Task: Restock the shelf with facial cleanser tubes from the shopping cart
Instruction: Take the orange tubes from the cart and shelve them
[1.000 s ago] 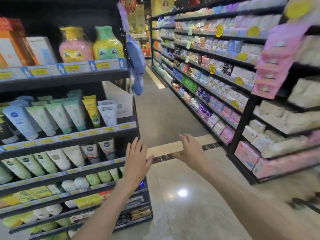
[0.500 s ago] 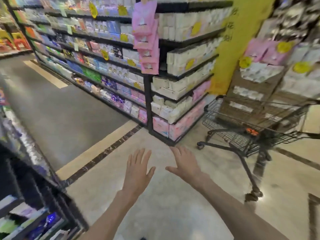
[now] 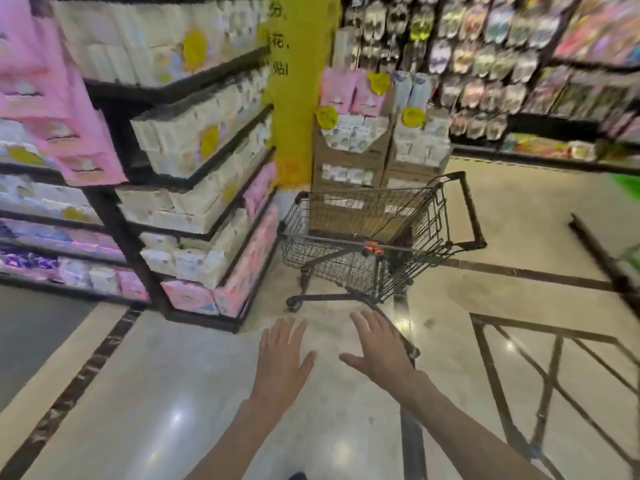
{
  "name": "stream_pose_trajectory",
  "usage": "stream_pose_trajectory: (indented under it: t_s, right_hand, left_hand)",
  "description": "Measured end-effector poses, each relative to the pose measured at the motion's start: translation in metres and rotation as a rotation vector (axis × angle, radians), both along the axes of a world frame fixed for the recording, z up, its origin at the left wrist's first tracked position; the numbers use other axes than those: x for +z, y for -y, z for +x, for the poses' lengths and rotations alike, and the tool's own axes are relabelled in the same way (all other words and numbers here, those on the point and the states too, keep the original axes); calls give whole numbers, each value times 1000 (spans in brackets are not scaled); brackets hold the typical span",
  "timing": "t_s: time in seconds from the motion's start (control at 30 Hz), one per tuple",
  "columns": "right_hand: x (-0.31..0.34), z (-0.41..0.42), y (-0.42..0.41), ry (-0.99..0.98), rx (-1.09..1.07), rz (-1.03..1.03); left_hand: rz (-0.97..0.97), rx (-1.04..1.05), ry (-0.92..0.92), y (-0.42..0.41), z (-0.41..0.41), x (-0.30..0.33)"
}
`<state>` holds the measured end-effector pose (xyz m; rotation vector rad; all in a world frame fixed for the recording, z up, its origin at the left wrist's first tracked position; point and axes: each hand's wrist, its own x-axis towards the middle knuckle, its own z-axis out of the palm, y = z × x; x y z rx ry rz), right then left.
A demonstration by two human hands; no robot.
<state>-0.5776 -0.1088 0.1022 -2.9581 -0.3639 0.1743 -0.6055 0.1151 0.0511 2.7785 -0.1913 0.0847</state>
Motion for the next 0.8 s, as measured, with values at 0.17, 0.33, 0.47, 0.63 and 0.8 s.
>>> stream_pose_trajectory:
  t_s: [0.17, 0.33, 0.47, 0.63, 0.8]
  right_hand:
    - [-2, 60, 14, -6, -136, -9]
    - [-9, 128, 27, 10, -239, 30]
    - [-24, 188, 40, 1, -290, 44]
    - [-45, 272, 62, -26, -343, 100]
    - [-50, 360, 84, -45, -356, 121]
  left_hand:
    - [12, -101, -39, 19, 91, -4]
    - [-34, -186, -55, 39, 171, -2]
    - [-58, -214, -71, 57, 242, -7]
    - [-59, -221, -116, 83, 336, -21]
    - [-64, -233, -152, 107, 423, -23]
